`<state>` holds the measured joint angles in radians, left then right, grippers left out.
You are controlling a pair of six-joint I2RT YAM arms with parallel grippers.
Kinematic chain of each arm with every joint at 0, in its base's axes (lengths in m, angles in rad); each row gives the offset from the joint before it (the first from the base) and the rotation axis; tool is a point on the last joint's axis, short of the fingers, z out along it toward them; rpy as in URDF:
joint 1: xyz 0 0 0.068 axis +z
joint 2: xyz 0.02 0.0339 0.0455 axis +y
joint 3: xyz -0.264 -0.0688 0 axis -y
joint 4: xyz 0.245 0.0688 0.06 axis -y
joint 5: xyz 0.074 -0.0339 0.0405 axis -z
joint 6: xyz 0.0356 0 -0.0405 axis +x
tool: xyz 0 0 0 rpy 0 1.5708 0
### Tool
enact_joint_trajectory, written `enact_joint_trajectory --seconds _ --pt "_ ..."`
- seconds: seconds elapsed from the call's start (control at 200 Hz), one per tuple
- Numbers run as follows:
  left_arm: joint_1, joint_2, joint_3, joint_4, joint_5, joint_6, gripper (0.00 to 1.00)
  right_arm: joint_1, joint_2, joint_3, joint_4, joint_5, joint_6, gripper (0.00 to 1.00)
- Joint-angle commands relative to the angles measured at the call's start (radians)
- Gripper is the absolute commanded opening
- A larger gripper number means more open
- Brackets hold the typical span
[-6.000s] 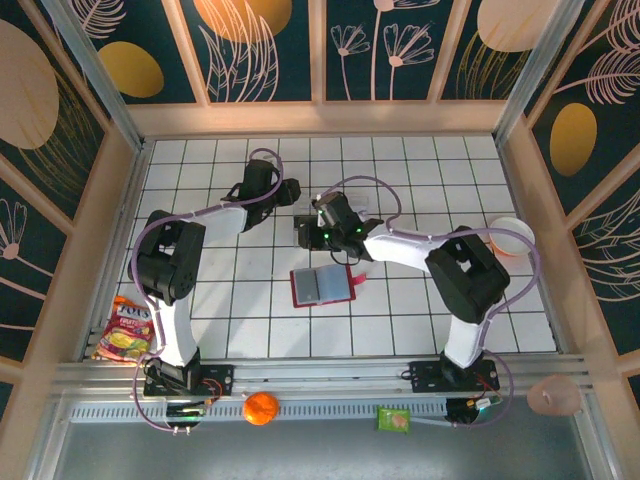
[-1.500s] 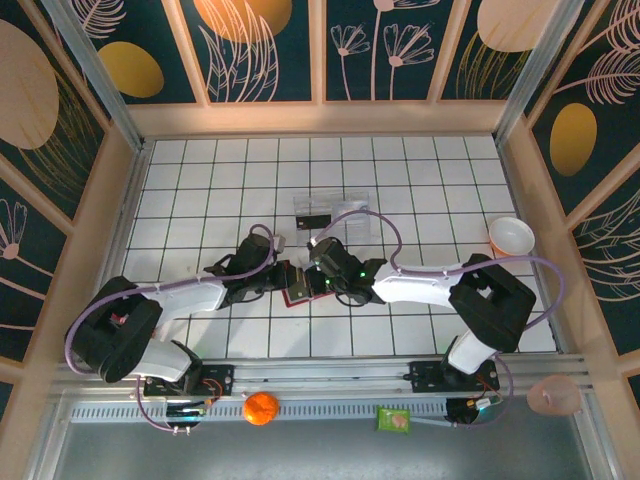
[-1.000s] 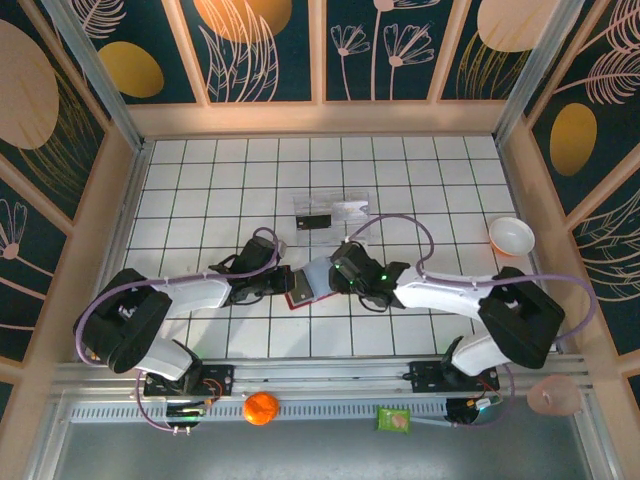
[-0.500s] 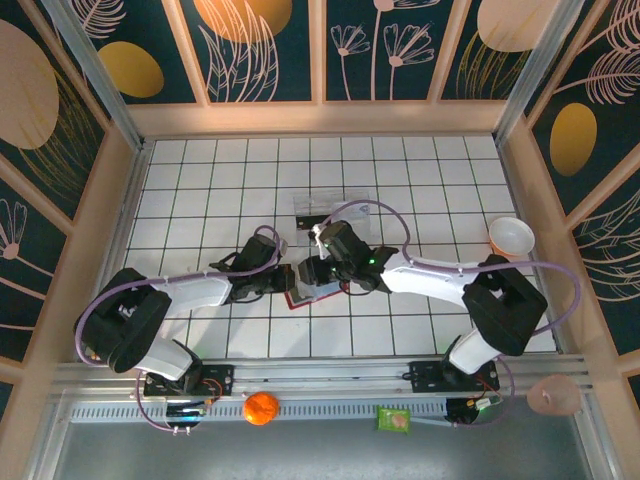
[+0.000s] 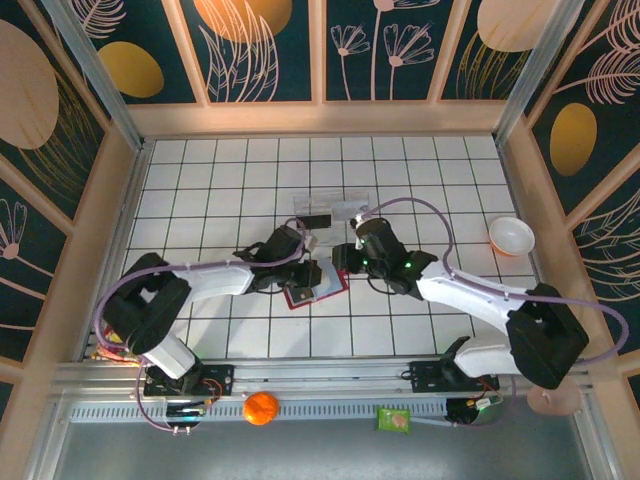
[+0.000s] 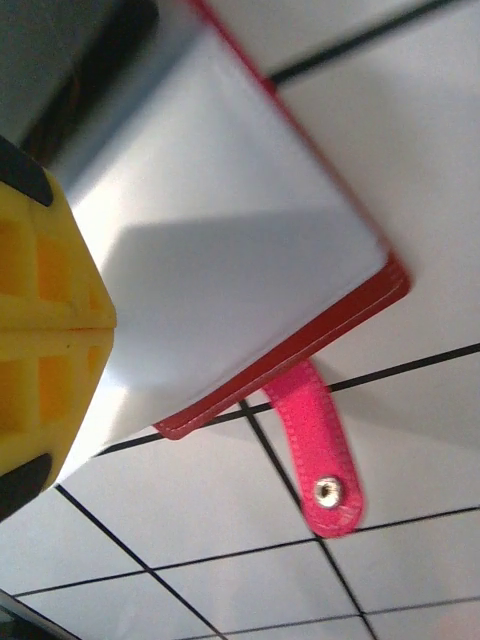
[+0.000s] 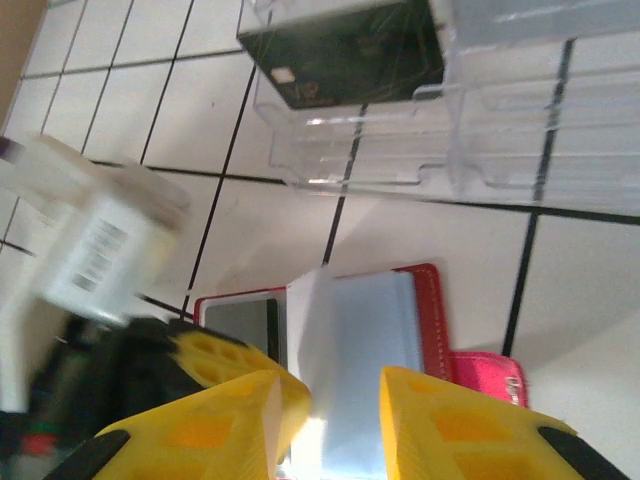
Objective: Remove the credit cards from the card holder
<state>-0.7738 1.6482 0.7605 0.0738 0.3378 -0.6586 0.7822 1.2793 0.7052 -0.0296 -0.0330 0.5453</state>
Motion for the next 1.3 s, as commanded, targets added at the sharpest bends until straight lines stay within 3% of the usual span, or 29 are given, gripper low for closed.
enact_joint_trajectory --seconds 0.0,0.15,0.305,0.485,0.631,0.876,1.296 --pt "-0.030 0.059 0.050 -0.013 0.042 0.010 0.00 -0.011 -0.037 -0.023 -0.038 0.045 0.016 0.32" --pt "-0.032 0.116 0.059 -0.017 0.030 0.015 0.00 -0.013 -0.033 -0.033 -0.039 0.058 0.025 0.32" --pt "-0.030 0.022 0.047 -0.036 -0.045 0.018 0.00 -0.012 -0.016 -0.032 -0.022 0.054 0.026 0.32" --pt "0.008 -0.169 -0.002 -0.060 -0.161 0.004 0.00 -0.007 0.037 -0.004 0.041 -0.124 -0.023 0.32" --pt "0.059 -0.252 -0.085 -0.080 -0.195 -0.006 0.00 0.038 0.175 0.074 0.031 -0.205 -0.075 0.32" --pt "0.070 -0.230 -0.181 -0.078 -0.204 -0.019 0.01 0.051 0.362 0.134 -0.014 -0.133 -0.064 0.25" --pt "0.079 -0.106 -0.131 -0.062 -0.233 0.052 0.00 0.127 0.220 -0.087 -0.079 -0.001 0.108 0.20"
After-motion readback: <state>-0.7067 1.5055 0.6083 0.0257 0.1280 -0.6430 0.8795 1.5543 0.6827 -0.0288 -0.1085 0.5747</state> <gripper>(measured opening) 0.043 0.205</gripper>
